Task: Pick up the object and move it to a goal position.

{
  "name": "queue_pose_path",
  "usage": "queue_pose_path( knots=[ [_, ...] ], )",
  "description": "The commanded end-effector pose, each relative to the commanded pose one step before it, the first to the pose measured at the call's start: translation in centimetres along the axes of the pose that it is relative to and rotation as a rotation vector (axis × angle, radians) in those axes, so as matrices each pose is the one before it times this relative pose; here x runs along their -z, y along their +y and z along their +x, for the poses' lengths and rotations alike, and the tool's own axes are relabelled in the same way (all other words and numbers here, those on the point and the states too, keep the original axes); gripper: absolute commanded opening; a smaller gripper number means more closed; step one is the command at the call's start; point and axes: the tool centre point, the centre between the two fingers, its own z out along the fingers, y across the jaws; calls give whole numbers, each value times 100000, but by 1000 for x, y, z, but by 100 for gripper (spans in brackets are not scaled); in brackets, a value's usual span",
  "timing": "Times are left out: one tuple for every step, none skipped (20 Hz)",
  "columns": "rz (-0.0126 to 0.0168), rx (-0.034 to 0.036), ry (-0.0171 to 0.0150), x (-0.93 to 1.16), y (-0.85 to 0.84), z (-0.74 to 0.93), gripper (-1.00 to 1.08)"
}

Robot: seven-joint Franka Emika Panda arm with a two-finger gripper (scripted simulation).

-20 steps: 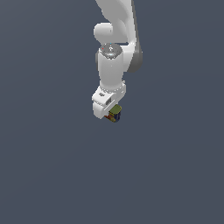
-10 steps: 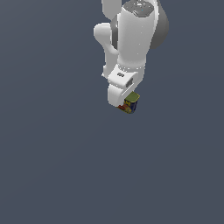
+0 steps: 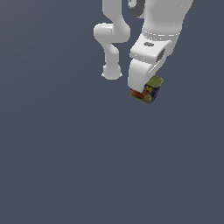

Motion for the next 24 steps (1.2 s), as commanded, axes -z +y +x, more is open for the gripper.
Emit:
queue_pose_path(
  knots=[
    [-241,-91,209,2074,-346,1218,-100],
    [13,-66,15,678,-93,420,-100],
    [0,0,0,655,-123,439,-100],
    [0,0,0,634,-118,427,-100],
    [0,0,0,614,-113,414,-100],
    [13,-67,13,595,-72,371,-100],
    [0,0,0,576,-104,391,-100],
    [0,0,0,557,-100,380,-100],
    [0,0,0,540,-95,369,-100],
    [14,-67,9,522,-52,328,-100],
    [0,0,0,506,-87,349,-100],
    [0,0,0,490,-83,338,-100],
    [0,0,0,474,-79,328,-100],
    [0,0,0,458,-75,318,-100],
    [0,0,0,442,-70,308,-100],
    [0,0,0,416,-65,290,-100],
    [0,0,0,383,-59,268,-100],
    [0,0,0,351,-53,246,-100],
    [0,0,0,321,-46,226,-100],
    [0,0,0,293,-40,207,-100],
    [0,0,0,266,-34,188,-100],
    [0,0,0,241,-28,171,-100],
    [0,0,0,219,-24,155,-100],
    [0,0,0,197,-21,140,-100]
  ],
)
